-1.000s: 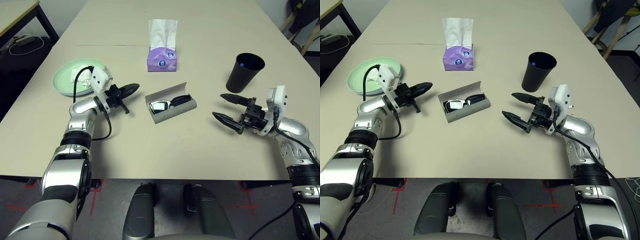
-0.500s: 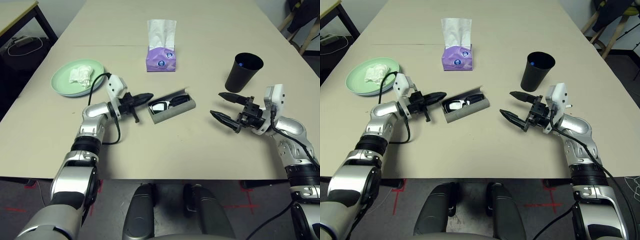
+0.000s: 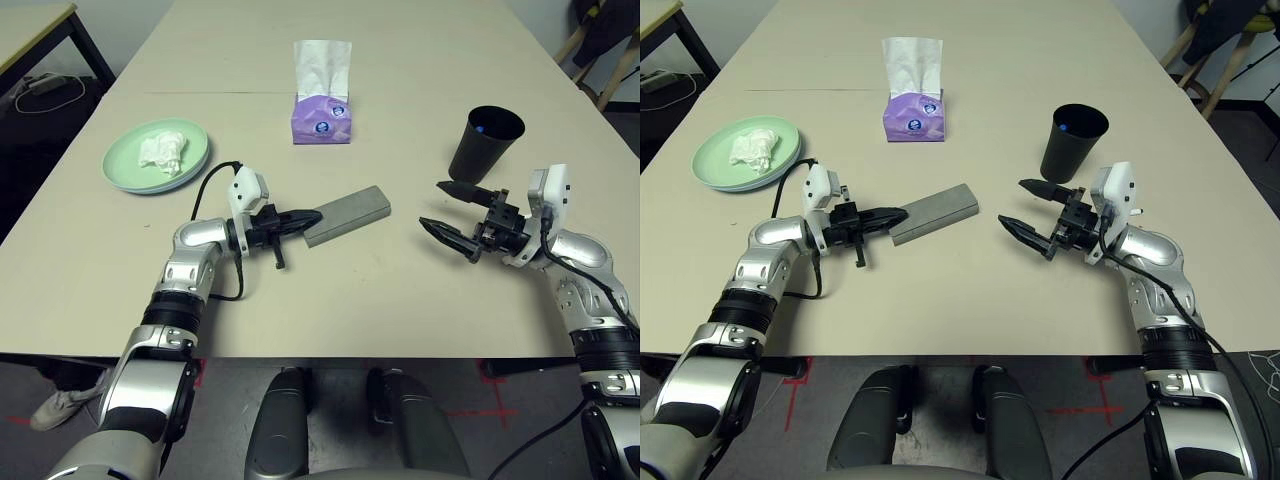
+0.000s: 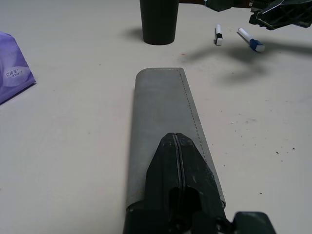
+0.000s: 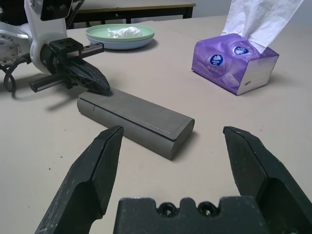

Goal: Organize and tidy the items on the table.

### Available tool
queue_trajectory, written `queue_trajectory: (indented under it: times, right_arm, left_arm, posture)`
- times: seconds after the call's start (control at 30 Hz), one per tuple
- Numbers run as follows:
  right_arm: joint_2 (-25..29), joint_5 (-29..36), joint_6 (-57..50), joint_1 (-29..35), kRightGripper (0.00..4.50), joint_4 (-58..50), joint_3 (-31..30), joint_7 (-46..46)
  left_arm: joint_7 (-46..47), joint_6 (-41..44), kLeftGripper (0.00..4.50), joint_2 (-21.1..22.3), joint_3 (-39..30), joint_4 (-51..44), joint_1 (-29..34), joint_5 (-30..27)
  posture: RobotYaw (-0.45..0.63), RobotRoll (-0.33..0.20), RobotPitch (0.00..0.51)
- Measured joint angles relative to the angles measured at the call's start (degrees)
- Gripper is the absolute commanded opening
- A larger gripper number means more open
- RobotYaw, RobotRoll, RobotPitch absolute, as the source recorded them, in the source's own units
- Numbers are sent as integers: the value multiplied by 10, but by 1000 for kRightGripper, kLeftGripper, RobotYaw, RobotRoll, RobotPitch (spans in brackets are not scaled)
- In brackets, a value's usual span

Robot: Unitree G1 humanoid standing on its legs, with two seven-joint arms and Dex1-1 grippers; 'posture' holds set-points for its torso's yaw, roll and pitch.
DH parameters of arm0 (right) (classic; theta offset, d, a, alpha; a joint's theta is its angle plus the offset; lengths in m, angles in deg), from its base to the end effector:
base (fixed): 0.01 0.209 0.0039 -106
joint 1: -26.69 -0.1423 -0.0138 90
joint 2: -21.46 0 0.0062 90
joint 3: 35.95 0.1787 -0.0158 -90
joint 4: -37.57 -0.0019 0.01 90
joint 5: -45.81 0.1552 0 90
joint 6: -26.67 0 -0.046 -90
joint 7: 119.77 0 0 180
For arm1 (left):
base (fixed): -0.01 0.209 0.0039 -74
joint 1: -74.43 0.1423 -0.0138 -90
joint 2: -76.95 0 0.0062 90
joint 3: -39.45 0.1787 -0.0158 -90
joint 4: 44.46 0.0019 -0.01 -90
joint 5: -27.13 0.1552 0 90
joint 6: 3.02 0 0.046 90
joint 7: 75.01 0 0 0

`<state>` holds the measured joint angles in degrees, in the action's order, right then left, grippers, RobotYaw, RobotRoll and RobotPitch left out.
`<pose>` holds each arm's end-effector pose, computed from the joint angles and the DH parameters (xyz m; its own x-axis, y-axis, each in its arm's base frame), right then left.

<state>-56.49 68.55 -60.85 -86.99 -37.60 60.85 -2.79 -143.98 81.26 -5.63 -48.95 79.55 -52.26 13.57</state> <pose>0.2892 -0.2536 0.1397 0.5414 0.8358 0.0911 -0.8016 0.5458 -0.2441 0.3308 0.2156 0.1266 0.3947 -0.9139 -0.0950 0.9061 0.3700 0.2053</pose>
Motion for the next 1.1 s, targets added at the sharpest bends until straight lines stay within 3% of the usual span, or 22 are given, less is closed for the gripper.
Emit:
queue_trajectory:
  times: [0.27, 0.33, 0.43, 0.7, 0.87, 1.1]
  right_arm:
    - [-1, 0, -6, -1, 4500, -2, 0, 4]
    - [-1, 1, -8, -1, 4500, -2, 0, 3]
    - [-1, 1, -23, -3, 4500, -2, -2, 4]
    - [28, -16, -117, -21, 4500, -23, -17, 48]
    - [76, -46, -183, -21, 4500, -66, -45, 59]
    - [228, -92, -193, -38, 4500, -90, -84, -28]
  left_arm:
    - [-45, -3, 35, 8, -16, -41, -3, -38]
    - [-59, 6, 384, 19, -16, -67, -3, -47]
    - [-70, 28, 1278, 29, -15, -100, -2, -56]
    - [-84, 70, 4358, 42, 3, -147, 2, -57]
    - [-86, 74, 4438, 39, 20, -153, 7, -56]
    - [-87, 50, 4438, 26, 34, -145, 9, -47]
  posture:
    - [118, 0, 148]
    - [119, 0, 147]
    - [122, 0, 147]
    - [116, 0, 146]
    - [97, 0, 149]
    - [53, 0, 159]
